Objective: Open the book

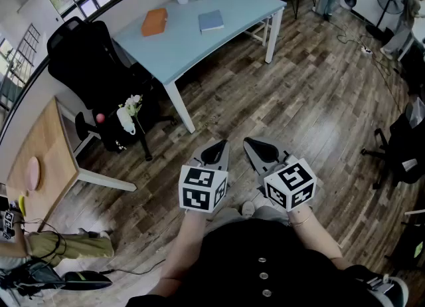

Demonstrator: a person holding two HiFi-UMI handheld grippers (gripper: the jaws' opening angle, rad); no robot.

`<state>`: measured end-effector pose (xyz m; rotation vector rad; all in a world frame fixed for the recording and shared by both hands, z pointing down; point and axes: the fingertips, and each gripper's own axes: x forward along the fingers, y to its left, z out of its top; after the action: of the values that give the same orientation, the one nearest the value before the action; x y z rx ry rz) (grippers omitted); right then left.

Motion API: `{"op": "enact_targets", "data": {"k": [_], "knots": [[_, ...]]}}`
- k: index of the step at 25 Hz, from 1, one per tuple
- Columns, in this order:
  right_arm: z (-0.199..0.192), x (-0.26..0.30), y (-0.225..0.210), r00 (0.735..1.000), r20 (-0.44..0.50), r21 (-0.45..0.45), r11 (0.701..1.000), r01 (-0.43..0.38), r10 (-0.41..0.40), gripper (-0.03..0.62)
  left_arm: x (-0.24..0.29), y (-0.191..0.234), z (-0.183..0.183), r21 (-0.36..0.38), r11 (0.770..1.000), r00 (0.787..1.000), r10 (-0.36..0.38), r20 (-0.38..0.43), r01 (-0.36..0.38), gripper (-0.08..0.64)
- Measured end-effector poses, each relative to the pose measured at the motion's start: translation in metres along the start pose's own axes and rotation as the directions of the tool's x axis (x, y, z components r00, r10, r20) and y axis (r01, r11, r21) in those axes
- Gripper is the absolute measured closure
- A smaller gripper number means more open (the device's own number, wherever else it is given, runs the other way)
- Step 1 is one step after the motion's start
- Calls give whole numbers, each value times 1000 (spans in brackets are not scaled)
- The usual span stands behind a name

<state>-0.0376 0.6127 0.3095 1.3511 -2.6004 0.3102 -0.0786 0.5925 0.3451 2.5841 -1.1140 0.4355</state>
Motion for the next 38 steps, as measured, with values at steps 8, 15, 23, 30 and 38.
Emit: {"op": "enact_targets", "data": {"k": [8,15,23,30,38], "knots": [[-3,4,-10,1000,-19,-1,1000,7,-7,592,11,-12,-2,14,999,999,-51,-14,51,548],[-3,7,-13,1000,-19,11,1000,-4,4,592,14,-10,2,20,998,999,-54,-9,54,548],[4,-1,-21,998,51,61,998,-29,26,591,14,-26,15,-3,990,984,-142,106,143,546],[-10,-3,-33,998,-16,44,997,-63,64,591,27,-17,28,-9,999,992,-52,119,53,541],[-18,-15,-54,997,-12,55,995,-79,80,591,45,-31,22,22,1000,997,-4,78,2,399]]}}
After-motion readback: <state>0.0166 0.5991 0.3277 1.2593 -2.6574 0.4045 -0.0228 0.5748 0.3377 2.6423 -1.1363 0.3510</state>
